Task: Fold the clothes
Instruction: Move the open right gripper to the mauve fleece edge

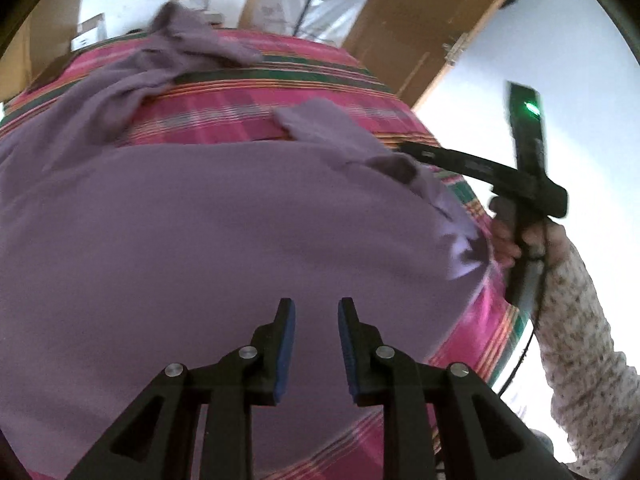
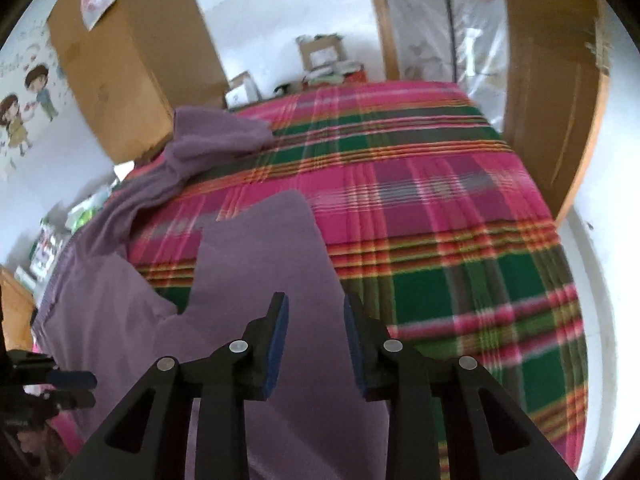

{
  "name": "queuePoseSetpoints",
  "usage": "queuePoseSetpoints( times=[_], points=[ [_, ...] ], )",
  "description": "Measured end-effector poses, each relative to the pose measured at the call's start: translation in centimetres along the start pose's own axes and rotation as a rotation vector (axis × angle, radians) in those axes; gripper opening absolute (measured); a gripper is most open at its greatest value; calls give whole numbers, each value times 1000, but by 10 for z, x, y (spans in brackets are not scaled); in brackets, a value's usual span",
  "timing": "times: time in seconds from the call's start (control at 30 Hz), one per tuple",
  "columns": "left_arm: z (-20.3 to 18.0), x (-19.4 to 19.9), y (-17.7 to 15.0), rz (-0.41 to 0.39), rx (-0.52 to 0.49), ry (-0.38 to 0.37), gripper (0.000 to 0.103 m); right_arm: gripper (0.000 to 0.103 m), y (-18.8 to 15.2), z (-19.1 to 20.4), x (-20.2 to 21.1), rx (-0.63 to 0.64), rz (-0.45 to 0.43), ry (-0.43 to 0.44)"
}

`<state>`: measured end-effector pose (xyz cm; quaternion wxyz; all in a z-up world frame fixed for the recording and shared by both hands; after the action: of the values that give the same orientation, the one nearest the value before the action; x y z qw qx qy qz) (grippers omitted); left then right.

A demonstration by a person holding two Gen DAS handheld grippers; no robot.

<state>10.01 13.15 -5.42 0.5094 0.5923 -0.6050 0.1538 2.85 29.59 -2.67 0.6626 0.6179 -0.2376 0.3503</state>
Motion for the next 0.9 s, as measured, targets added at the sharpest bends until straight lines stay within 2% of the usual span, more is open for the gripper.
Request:
queuePoseSetpoints(
  times=[0.37, 0.47, 0.5, 0.53, 0.9],
  points=[
    [-25, -30, 4, 72, -45, 7, 23, 30, 19, -2, -30, 106, 76, 21],
    [-26, -35, 2, 84, -33, 5, 24, 38, 21, -5, -38, 121, 102, 21],
    [-27, -36, 1, 89, -34, 6, 24, 45, 21, -5, -41, 124, 108, 23],
    [-28, -37, 0, 90, -39, 7, 24, 48, 21, -5, -43, 128, 111, 27],
    [-28, -36, 2, 87, -34, -8, 26, 49, 22, 8, -53, 225, 124, 30]
  ],
)
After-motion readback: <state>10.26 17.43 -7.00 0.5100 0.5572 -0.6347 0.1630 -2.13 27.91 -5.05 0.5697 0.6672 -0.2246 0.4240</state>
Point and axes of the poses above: each gripper's, at about its wrist camera, not at the fingertips, and x roughly against the way its jaws point, z to its left, y to its top, the point moved 10 cm from there along -x, roughly the way its jaws point, and after that the axes turned 8 degrees about x, right-handed, at the moved point
